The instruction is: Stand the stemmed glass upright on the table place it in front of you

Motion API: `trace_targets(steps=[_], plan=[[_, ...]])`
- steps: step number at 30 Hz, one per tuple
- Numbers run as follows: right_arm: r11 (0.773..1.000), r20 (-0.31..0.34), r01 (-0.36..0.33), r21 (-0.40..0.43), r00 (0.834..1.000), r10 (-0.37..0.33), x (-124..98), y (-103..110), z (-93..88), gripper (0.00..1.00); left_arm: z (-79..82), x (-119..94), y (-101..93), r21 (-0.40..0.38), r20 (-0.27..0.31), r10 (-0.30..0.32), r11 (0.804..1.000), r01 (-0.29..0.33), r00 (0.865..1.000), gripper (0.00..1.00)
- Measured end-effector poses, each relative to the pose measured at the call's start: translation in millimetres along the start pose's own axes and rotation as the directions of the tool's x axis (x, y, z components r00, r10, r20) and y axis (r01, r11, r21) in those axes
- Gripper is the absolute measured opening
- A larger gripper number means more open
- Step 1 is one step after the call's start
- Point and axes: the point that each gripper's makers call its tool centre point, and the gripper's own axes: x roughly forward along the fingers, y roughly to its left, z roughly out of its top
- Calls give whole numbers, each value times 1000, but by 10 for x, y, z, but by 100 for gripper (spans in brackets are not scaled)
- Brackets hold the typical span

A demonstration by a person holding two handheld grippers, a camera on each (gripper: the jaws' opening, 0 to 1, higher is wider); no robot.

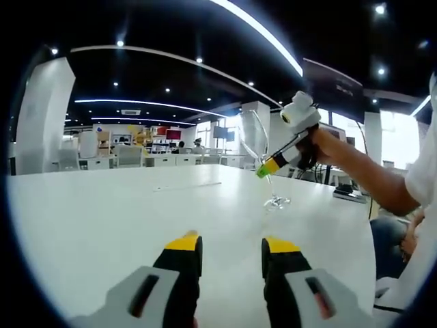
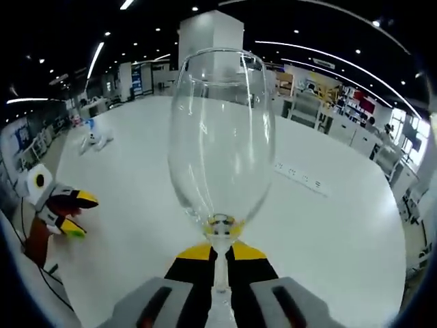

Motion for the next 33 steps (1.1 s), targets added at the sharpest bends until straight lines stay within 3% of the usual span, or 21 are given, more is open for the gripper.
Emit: trace_targets(steps=[12,22,33], plan=[[999,179,10,40,984,-17,-59,92,11,11,-2,0,-10,7,-3,-3,1000,3,1000,35],[998,275,27,58,960,-42,-92,131,36,11,-2,-18,-13,10,-1,2,1000,-2,1000,35],[996,340,39,79,938,-64,-111,130,37,11,-11,-21,-22,9,-4,3,1000,-3,1000,35]])
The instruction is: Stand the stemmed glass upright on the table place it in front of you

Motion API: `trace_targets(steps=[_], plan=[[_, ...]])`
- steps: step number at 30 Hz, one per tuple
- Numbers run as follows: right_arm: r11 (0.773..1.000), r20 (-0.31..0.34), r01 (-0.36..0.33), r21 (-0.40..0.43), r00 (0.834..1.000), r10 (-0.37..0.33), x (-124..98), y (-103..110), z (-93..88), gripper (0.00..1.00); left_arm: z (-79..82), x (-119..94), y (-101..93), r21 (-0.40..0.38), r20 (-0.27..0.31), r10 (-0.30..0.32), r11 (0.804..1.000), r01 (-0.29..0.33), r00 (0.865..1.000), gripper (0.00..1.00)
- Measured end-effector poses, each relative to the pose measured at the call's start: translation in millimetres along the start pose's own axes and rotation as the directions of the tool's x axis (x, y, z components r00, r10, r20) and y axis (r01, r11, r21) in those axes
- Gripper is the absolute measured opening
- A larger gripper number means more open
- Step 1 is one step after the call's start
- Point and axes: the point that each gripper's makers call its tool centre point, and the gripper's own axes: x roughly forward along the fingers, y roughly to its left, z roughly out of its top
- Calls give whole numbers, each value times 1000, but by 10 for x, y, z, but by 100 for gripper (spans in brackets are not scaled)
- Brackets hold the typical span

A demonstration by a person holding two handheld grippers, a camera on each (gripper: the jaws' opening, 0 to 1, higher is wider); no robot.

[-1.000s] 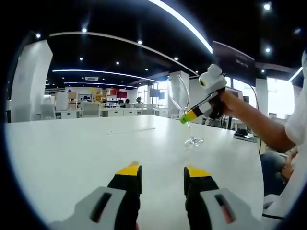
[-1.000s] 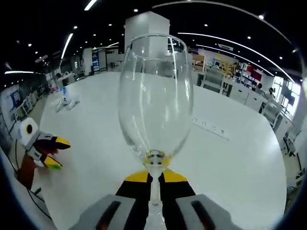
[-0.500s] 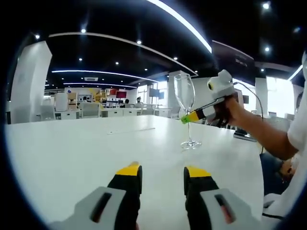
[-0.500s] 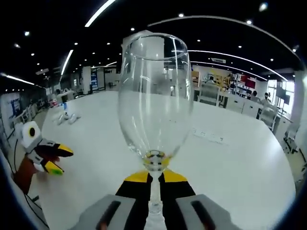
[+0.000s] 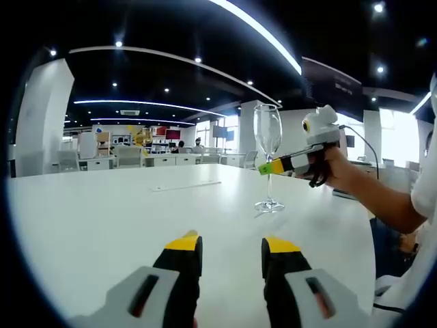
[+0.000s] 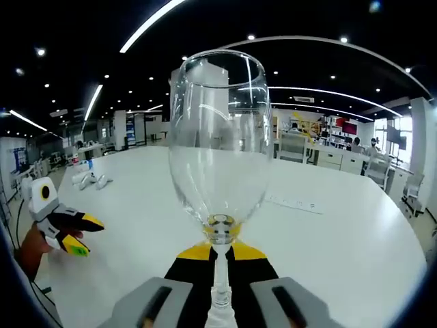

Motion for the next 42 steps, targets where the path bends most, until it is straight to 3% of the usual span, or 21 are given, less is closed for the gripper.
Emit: trace_targets(steps=[21,42], plan=[[1000,147,25,10,989,-26,-62,85,71,11,-3,-14,-9,2,-3,-1,1000,1,1000,35],[999,182,38,-9,983,-36,7,99,-15,11,-3,-5,-56,3,-11,-11,1000,11,1000,35]])
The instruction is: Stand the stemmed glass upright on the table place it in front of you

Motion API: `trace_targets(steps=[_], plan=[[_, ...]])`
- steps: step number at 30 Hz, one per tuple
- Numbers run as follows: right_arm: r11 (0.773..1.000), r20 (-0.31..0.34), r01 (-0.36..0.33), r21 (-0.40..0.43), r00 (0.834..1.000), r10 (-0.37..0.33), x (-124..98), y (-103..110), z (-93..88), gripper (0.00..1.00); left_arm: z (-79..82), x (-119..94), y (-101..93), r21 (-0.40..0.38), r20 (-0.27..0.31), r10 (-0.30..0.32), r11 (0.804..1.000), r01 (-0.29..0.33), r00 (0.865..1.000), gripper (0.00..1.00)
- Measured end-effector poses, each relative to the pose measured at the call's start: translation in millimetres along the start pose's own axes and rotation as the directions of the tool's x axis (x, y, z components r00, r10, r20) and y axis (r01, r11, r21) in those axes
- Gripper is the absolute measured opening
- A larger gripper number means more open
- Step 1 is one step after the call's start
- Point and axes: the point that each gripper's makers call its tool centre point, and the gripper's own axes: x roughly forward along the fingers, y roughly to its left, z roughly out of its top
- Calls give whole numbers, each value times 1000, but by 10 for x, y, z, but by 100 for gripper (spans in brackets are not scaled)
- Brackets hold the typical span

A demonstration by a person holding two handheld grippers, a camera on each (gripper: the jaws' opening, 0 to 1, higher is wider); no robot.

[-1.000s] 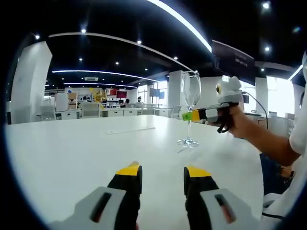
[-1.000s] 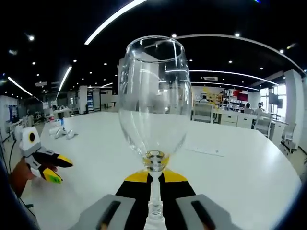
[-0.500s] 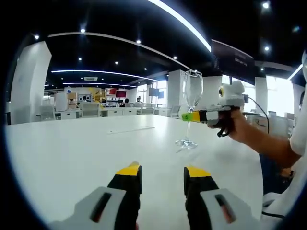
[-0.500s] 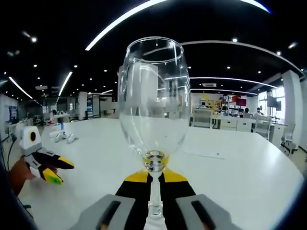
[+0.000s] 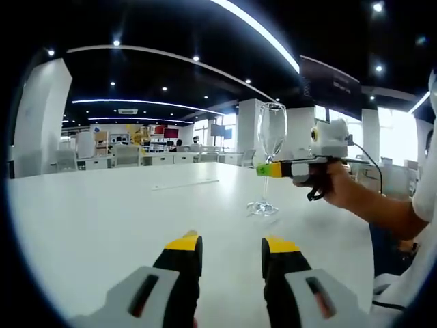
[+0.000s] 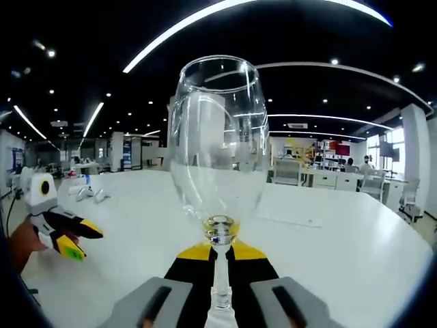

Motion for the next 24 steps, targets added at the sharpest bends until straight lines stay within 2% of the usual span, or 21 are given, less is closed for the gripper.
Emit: trace_targets(steps=[24], plan=[[1000,-14,-7,7,1000,7,81,44,-168,11,-21,-4,50,-7,-1,7,1000,-7,1000,35]])
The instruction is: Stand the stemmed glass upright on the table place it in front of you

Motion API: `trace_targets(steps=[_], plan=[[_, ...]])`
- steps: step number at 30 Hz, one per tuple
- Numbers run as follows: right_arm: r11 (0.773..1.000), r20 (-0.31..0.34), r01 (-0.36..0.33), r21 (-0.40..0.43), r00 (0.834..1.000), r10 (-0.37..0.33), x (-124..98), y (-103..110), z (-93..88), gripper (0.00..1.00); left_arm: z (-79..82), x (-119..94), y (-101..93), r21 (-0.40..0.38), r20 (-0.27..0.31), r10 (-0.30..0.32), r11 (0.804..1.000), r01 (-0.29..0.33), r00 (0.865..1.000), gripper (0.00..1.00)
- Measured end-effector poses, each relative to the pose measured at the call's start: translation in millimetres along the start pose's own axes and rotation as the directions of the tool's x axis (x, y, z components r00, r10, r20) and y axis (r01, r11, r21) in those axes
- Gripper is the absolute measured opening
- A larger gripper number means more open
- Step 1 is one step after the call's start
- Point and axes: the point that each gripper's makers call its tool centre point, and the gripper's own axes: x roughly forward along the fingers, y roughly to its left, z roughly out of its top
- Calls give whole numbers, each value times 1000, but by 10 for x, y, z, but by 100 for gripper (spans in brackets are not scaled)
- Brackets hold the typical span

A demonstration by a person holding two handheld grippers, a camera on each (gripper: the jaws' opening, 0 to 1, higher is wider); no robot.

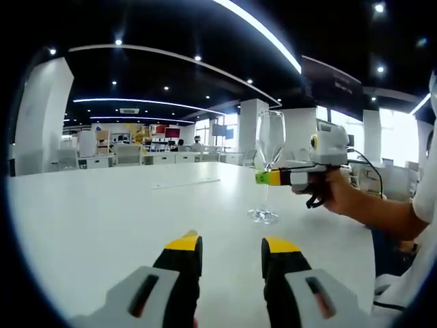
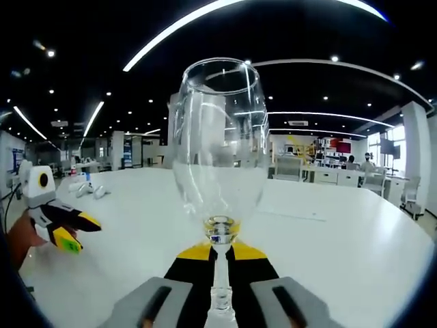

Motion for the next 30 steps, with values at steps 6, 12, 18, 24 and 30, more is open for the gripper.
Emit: trace_targets(steps=[6,12,18,24,30], plan=[[1000,7,1,-2,1000,-1,-2,-4,-1,11,-6,0,-10,-1,1,-1,1000,1,1000,35],[1000,15,1,0,1000,-1,-6,-3,0,12,-19,0,0,-4,1,0,1000,0,1000,35],[1000,14,1,-9,1000,-1,-7,-1,0,12,-19,3,-3,-6,2,-1,1000,1,1000,35],[1000,14,2,2,1000,-2,-11,7,1,12,-24,-13,11,-5,3,5,1000,-5,1000,35],[1000,14,3,4,1000,-3,-14,13,4,12,-25,-21,15,-6,3,7,1000,-7,1000,35]])
